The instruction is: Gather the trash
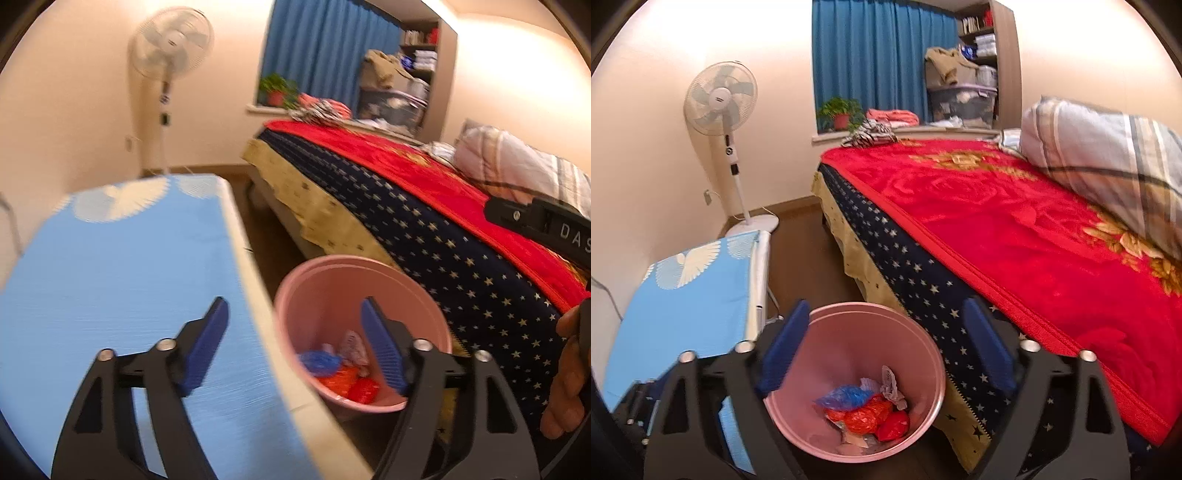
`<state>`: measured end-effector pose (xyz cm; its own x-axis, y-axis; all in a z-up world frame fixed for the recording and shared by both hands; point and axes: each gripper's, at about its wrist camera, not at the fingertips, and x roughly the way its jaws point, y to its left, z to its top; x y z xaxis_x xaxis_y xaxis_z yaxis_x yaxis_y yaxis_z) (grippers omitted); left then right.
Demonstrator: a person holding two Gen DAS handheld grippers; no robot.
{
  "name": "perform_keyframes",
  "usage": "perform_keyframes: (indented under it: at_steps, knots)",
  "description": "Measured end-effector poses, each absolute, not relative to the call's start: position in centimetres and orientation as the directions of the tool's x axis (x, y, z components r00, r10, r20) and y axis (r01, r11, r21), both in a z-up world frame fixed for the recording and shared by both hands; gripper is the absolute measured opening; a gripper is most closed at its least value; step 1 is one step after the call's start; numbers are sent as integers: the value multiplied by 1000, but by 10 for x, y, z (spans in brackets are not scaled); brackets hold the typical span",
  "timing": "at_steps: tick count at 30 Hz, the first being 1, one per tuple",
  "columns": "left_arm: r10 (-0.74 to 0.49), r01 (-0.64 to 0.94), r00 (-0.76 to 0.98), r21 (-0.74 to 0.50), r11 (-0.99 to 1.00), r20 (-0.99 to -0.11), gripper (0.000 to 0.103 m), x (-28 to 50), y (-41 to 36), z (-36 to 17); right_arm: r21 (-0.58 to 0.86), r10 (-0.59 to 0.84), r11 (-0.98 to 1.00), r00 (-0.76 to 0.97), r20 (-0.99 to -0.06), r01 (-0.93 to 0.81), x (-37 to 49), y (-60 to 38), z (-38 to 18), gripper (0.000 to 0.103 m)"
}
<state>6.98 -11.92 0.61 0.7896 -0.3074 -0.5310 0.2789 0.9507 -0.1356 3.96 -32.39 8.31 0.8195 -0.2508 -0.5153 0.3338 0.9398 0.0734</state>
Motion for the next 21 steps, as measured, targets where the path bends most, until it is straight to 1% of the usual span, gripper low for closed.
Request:
perform_keyframes:
  at_steps: [3,6,7,8,11,13,14,18,21]
  knots:
    - [-273,240,819,-131,962,-504,87,55,-97,22,67,-212,957,840,-500,281,30,-302,92,96]
    - [-246,213,841,-123,969,-482,91,39,-77,34,12,-191,974,857,-478,224,14,-277,97,98]
    - [-225,194,849,-113,974,-478,94,34,-70,37,-3,-193,976,859,-474,218,9,-270,98,98]
    - [-198,169,858,-103,980,-474,95,29,-63,40,-8,-197,976,858,-474,219,3,-266,97,98]
    - [-108,76,876,-87,993,-470,95,15,-41,46,-14,-191,977,853,-486,211,-8,-252,96,98]
    - [-34,17,885,-41,999,-464,95,3,-30,46,-24,-193,978,845,-498,209,-11,-242,95,98]
    - [-16,3,887,-29,1000,-462,95,-4,-24,46,-23,-189,978,843,-503,205,-13,-239,94,98]
    - [14,-22,889,-13,1000,-457,95,-30,-11,50,-39,-176,982,838,-517,183,-27,-222,87,98]
    - [26,-26,889,7,1000,-456,95,-50,-5,53,-42,-141,989,823,-550,142,-37,-210,74,98]
